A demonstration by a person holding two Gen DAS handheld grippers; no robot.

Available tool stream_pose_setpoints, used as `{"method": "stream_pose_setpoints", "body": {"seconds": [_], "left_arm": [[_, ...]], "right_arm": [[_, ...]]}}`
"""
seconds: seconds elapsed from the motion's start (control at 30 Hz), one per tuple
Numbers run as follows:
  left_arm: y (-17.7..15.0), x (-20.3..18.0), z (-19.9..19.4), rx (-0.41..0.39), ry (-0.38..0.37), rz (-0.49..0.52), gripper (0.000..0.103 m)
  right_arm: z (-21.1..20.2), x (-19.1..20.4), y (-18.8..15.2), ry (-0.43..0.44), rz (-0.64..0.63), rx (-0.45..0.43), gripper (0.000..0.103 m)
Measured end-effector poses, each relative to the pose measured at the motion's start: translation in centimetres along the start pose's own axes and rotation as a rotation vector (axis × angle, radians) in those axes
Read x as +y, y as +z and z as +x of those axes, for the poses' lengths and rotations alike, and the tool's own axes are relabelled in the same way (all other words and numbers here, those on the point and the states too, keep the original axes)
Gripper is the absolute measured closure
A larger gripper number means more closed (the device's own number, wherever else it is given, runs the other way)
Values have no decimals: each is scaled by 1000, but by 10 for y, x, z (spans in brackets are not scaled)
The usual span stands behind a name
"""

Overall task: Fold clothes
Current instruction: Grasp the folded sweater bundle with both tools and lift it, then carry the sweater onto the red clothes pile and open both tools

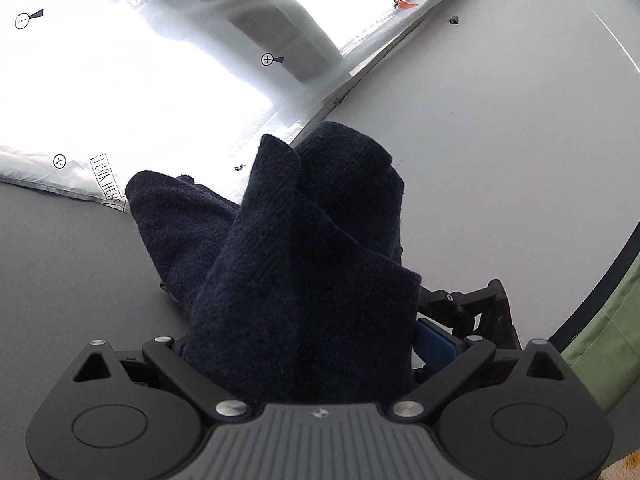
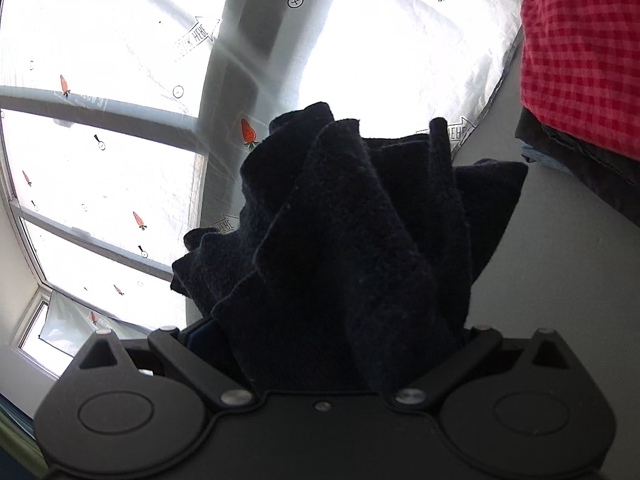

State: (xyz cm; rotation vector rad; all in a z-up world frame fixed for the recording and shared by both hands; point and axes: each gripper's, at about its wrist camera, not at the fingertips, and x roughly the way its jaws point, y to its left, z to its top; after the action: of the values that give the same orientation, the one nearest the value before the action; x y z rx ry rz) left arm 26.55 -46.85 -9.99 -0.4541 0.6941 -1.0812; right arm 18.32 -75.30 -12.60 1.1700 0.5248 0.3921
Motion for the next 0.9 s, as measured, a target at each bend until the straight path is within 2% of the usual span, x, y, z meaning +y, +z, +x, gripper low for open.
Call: {"method": "stream_pose_setpoints", "body": {"seconds": [0.1, 0.2, 0.27, 0.3, 0.4, 0.5, 0.53, 0.57, 0.67, 0.73, 0.77, 0.83, 0.9], "left_arm": [[8, -33, 50, -9, -56, 48, 6], [24, -92, 94, -20, -118, 88, 6], [25, -104, 126, -27, -119, 97, 6], [24, -104, 144, -25, -93, 93, 7], [21, -102, 195, -19, -12, 80, 9], [3, -65, 244, 96, 150, 34, 16], [-3, -52, 259, 142, 213, 20, 19], [-12, -41, 264, 171, 280, 12, 25], [-18, -23, 253, 153, 389, 18, 25], [-10, -21, 252, 123, 422, 62, 24], [-8, -22, 251, 123, 451, 97, 24], [-4, -25, 248, 131, 516, 144, 24], [8, -3, 251, 150, 562, 118, 24]], "right_arm": [[-36, 3, 48, 5, -32, -55, 1], [-63, 12, 93, -8, -91, -115, 1], [-77, 27, 128, -74, -185, -137, 1], [-83, 34, 146, -110, -235, -146, 1], [-64, 56, 180, -333, -505, -124, 1], [-24, 55, 186, -623, -808, -97, 6], [-11, 53, 187, -712, -905, -97, 12], [-1, 49, 186, -772, -1001, -124, 14], [20, 35, 183, -927, -1252, -195, 15], [20, 32, 182, -902, -1305, -212, 20], [19, 29, 184, -857, -1281, -206, 31], [17, 13, 194, -770, -1167, -163, 49], [12, -16, 184, -753, -1007, -64, 56]]}}
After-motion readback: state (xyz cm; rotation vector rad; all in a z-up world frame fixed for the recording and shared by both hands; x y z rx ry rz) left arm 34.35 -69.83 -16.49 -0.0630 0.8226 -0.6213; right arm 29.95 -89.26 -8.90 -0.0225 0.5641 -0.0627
